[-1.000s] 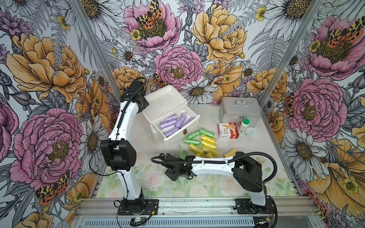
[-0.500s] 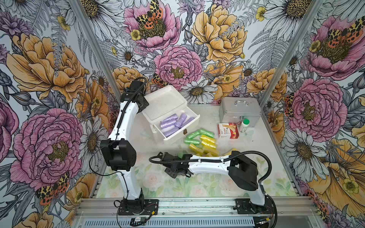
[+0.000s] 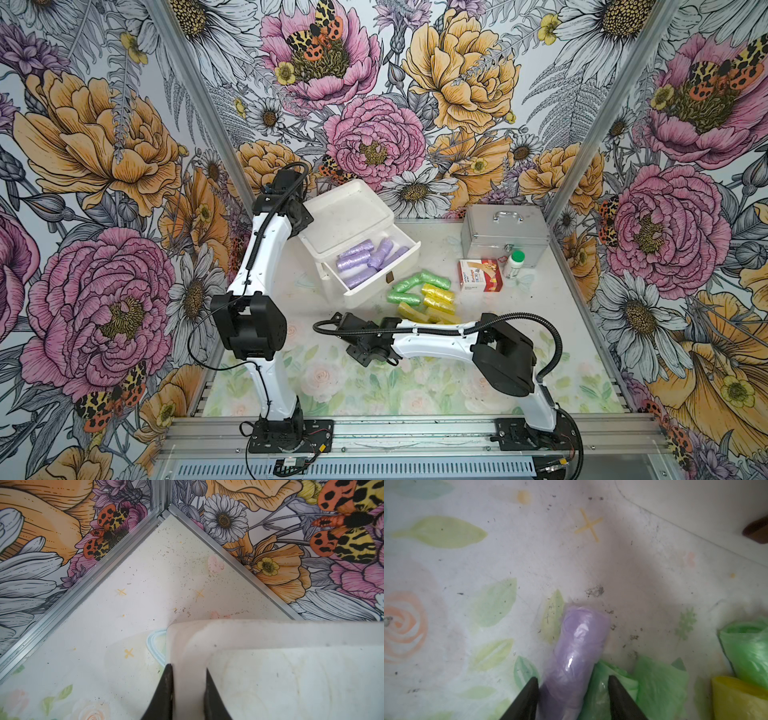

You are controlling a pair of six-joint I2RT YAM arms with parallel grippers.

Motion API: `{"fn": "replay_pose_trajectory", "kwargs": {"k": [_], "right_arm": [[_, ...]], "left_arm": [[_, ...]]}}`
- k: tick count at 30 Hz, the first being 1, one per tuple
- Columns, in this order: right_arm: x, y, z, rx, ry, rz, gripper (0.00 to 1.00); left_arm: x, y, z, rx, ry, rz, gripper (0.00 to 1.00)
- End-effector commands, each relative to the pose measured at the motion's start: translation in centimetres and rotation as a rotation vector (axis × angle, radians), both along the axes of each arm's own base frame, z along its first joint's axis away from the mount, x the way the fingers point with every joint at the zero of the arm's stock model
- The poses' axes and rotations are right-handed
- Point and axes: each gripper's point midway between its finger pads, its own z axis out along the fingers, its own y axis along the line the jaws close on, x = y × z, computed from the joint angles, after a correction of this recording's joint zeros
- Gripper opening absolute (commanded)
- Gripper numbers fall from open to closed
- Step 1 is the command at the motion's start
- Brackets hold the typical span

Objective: Sort the rolls of trash bags by color and place them into the drawer
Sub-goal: Pick up the roll of trash bags from the center of the board, then place the roll of trash bags in the drawer.

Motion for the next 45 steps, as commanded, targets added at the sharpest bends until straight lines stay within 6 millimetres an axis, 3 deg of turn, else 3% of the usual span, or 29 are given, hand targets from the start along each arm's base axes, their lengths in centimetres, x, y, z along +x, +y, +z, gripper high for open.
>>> {"fn": "replay_pose_trajectory", "kwargs": {"k": [1, 7, 11, 18, 23, 32, 36, 40, 45], "right_arm": [[0.2, 0.9, -0.7, 0.004, 0.013, 0.009, 0.45], [-0.3, 0.9, -2.1, -0.01, 0.048, 0.019, 0.46], [-0.7, 0.7, -2.5, -0.011, 0.076, 0.021, 0.27], [-1.7, 0.6, -0.5, 0.044, 0.105, 0.01, 0.23], [-2.8, 0.8, 3.2, 0.117, 0.131, 0.006, 0.22], [-6.1, 1.4, 12.2, 0.327, 0.187, 0.034, 0.22], [-6.6, 1.3, 16.2, 0.42, 0.193, 0.04, 0.22], [-6.4, 1.2, 20.8, 0.522, 0.173, 0.055, 0.22], [-4.3, 0.2, 25.8, 0.622, 0.113, 0.033, 0.22]], "left_arm": [[-1.0, -4.8, -4.4, -0.269, 0.126, -0.046, 0.0], [-0.9, -4.8, -4.3, -0.27, 0.123, -0.048, 0.0], [-1.0, -4.8, -4.4, -0.27, 0.127, -0.05, 0.0], [-0.9, -4.9, -4.6, -0.271, 0.132, -0.048, 0.0], [-0.7, -4.9, -4.9, -0.27, 0.135, -0.049, 0.0], [-0.6, -4.8, -4.6, -0.272, 0.128, -0.052, 0.0], [-0.7, -4.5, -4.6, -0.27, 0.13, -0.048, 0.0], [-0.9, -4.3, -4.8, -0.271, 0.135, -0.043, 0.0], [-1.0, -4.2, -4.6, -0.269, 0.133, -0.039, 0.0]]}}
